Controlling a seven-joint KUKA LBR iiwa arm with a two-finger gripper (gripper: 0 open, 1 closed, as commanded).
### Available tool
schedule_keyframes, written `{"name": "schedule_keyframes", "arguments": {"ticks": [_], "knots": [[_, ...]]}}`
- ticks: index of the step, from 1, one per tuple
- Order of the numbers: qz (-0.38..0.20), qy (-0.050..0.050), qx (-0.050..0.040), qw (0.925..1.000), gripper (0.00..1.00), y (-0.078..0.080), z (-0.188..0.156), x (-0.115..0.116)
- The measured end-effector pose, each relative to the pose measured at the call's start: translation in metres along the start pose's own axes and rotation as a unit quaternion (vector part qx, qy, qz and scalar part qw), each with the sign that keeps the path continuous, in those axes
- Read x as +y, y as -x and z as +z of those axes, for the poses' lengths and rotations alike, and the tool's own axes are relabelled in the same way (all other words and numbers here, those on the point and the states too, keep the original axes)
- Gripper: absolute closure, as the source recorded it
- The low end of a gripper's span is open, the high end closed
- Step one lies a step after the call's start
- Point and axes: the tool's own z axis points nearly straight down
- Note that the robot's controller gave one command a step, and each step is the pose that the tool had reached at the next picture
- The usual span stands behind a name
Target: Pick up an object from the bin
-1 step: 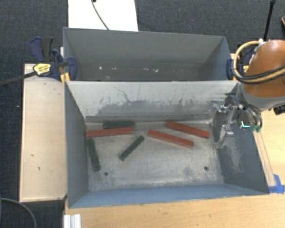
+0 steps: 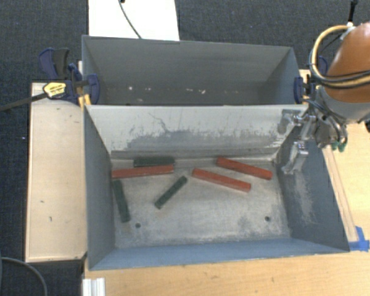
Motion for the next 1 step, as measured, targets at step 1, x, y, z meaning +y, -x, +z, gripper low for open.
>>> {"name": "schedule_keyframes", "arguments": {"ticks": [1], "knots": [[-0.015, 0.000, 0.0076, 0.9999, 0.00, -0.0100, 0.1525, 0.0293]]}}
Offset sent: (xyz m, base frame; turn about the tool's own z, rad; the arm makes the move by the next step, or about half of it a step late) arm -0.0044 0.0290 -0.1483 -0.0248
